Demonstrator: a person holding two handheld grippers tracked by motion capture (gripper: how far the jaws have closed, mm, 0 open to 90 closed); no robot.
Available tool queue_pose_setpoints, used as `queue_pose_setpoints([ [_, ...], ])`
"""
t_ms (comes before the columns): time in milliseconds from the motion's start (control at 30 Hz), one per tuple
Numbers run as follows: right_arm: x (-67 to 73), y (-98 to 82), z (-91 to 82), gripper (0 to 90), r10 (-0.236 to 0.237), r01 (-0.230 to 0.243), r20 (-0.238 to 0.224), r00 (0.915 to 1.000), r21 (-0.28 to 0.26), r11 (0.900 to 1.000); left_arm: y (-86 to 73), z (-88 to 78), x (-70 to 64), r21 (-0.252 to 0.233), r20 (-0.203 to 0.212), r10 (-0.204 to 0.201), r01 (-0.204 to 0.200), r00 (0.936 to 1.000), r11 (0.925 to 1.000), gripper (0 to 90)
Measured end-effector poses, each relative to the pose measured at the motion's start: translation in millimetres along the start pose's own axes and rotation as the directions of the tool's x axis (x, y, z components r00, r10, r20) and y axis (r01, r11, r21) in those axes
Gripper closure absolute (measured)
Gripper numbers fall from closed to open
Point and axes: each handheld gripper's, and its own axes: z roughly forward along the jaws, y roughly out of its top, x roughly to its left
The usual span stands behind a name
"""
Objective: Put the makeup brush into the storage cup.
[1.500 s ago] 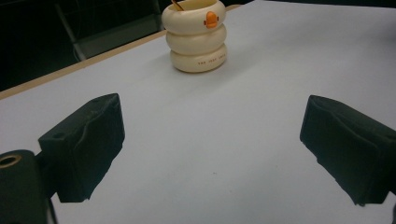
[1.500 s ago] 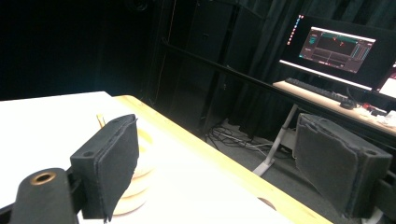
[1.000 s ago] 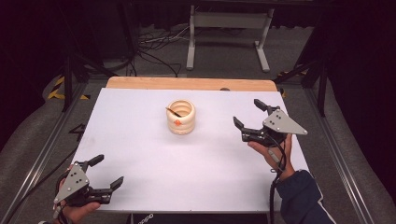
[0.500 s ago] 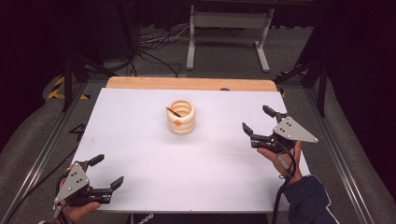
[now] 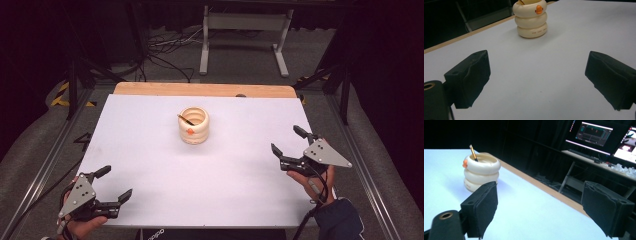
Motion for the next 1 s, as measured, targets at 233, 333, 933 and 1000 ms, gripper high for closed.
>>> queue_pose_setpoints([
  [233, -0.4, -14.4, -14.5, 14.3, -0.017, 0.017, 0.017, 0.9997, 0.030, 0.999, 0.4, 0.8, -0.4, 0.001, 0.003, 0.001, -0.001, 1.0000, 1.0000, 6.9],
  [333, 0.5, -19.5, -19.7, 14.0, -0.020, 0.020, 0.021, 0.9996, 0.042, 0.999, 0.6, 1.8, 0.1, -0.001, 0.002, 0.003, -0.003, 1.0000, 1.0000, 6.9],
  [933, 10.5, -52.8, -45.5, 13.4, -0.040, 0.036, 0.028, 0.9988, 0.118, 0.992, 2.7, 9.8, 0.3, 0.001, 0.026, 0.011, -0.011, 0.9996, 0.9999, 6.9],
  [1000, 11.3, -55.6, -48.6, 13.3, -0.035, 0.031, 0.029, 0.9990, 0.123, 0.992, 2.8, 10.4, 0.3, 0.003, 0.027, 0.014, -0.014, 0.9995, 0.9999, 6.9],
])
